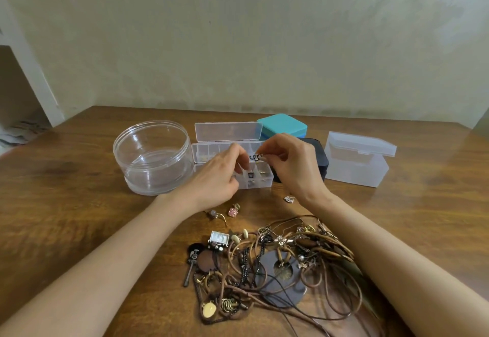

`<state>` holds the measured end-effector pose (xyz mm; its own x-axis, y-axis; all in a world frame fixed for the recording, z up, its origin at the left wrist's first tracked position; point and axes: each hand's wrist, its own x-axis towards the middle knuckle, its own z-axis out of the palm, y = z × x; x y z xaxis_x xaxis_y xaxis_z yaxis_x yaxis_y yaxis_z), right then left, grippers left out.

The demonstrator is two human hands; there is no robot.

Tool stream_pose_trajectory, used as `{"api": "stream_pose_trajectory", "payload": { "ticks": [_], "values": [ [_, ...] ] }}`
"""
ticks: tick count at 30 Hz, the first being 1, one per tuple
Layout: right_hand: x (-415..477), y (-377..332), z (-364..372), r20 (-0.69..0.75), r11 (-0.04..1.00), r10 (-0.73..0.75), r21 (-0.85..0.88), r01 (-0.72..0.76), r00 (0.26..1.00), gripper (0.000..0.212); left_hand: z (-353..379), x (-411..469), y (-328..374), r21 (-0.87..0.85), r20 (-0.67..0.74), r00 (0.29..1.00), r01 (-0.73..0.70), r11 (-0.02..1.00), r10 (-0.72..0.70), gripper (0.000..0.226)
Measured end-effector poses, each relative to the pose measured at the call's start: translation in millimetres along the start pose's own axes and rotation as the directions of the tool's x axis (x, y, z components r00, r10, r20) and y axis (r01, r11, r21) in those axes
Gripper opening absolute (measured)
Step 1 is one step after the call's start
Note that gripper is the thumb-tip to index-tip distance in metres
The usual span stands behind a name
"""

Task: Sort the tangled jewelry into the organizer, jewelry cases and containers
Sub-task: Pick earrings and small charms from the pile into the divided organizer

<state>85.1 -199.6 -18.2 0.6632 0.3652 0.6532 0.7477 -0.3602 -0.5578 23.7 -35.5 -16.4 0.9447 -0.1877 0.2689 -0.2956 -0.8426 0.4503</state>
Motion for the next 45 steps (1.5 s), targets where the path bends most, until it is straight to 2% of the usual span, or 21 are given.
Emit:
{"api": "stream_pose_trajectory", "payload": {
  "ticks": [5, 8, 11, 15, 18, 20, 23, 25, 28, 31, 33, 37, 40, 43, 45],
  "values": [
    [-4, 4, 10, 0.141, 0.960, -0.135, -0.227, 0.165, 0.981, 0.020, 2, 1, -3, 0.025, -0.066, 0.998, -0.011, 1.000, 0.012, 0.028],
    [-5, 1, 8, 0.241, 0.919, -0.226, -0.269, 0.289, 0.944, 0.018, 3, 2, -6, 0.040, -0.119, 0.992, -0.027, 0.999, 0.032, 0.027],
    [-6, 1, 7, 0.324, 0.896, -0.222, -0.305, 0.323, 0.920, 0.021, 3, 3, -7, 0.038, -0.146, 0.989, -0.030, 0.999, 0.035, 0.025],
    [-6, -1, -4, 0.340, 0.925, -0.148, -0.285, 0.252, 0.928, 0.026, 2, 4, -7, 0.038, -0.159, 0.987, -0.032, 0.999, 0.038, 0.025],
    [-6, -8, -29, 0.208, 0.983, -0.042, -0.164, 0.077, 0.977, 0.027, 0, 2, -6, 0.063, -0.155, 0.987, -0.043, 0.997, 0.052, 0.022],
    [-8, -12, -46, 0.172, 0.998, 0.050, -0.055, -0.041, 0.984, 0.028, -4, 1, -4, 0.129, -0.152, 0.985, -0.056, 0.990, 0.076, 0.023],
    [-13, -13, -61, 0.327, 0.990, 0.131, 0.007, -0.142, 0.936, 0.024, -16, -3, 4, 0.203, -0.106, 0.987, -0.099, 0.974, 0.122, 0.025],
    [-13, -11, -63, 0.407, 0.987, 0.160, -0.070, -0.144, 0.899, 0.021, -23, -6, 11, 0.262, -0.046, 0.991, -0.107, 0.959, 0.123, 0.021],
    [-7, -5, -69, 0.438, 0.966, 0.214, -0.225, -0.124, 0.873, 0.019, -28, -10, 17, 0.360, 0.044, 0.994, -0.114, 0.926, 0.105, 0.010],
    [-2, 1, -81, 0.448, 0.928, 0.324, -0.324, -0.187, 0.833, 0.014, -30, -11, 21, 0.396, 0.092, 0.993, -0.108, 0.912, 0.077, 0.004],
    [-2, 5, -88, 0.458, 0.901, 0.392, -0.365, -0.233, 0.798, 0.011, -31, -12, 24, 0.437, 0.110, 0.994, -0.043, 0.898, -0.006, 0.013],
    [-4, 9, -87, 0.485, 0.868, 0.476, -0.394, -0.303, 0.734, 0.010, -34, -16, 26, 0.615, 0.150, 0.956, 0.111, 0.781, -0.254, 0.044],
    [-8, 6, -72, 0.537, 0.874, 0.471, -0.393, -0.287, 0.700, 0.014, -28, -17, 27, 0.554, 0.261, 0.906, 0.141, 0.821, -0.332, 0.039],
    [-12, 5, -60, 0.523, 0.881, 0.429, -0.422, -0.214, 0.737, 0.017, -21, -13, 26, 0.455, 0.315, 0.906, 0.118, 0.883, -0.284, 0.030],
    [-13, 6, -56, 0.520, 0.883, 0.430, -0.411, -0.225, 0.738, 0.011, -17, -11, 25, 0.410, 0.306, 0.919, 0.108, 0.906, -0.248, 0.026]
  ]
}}
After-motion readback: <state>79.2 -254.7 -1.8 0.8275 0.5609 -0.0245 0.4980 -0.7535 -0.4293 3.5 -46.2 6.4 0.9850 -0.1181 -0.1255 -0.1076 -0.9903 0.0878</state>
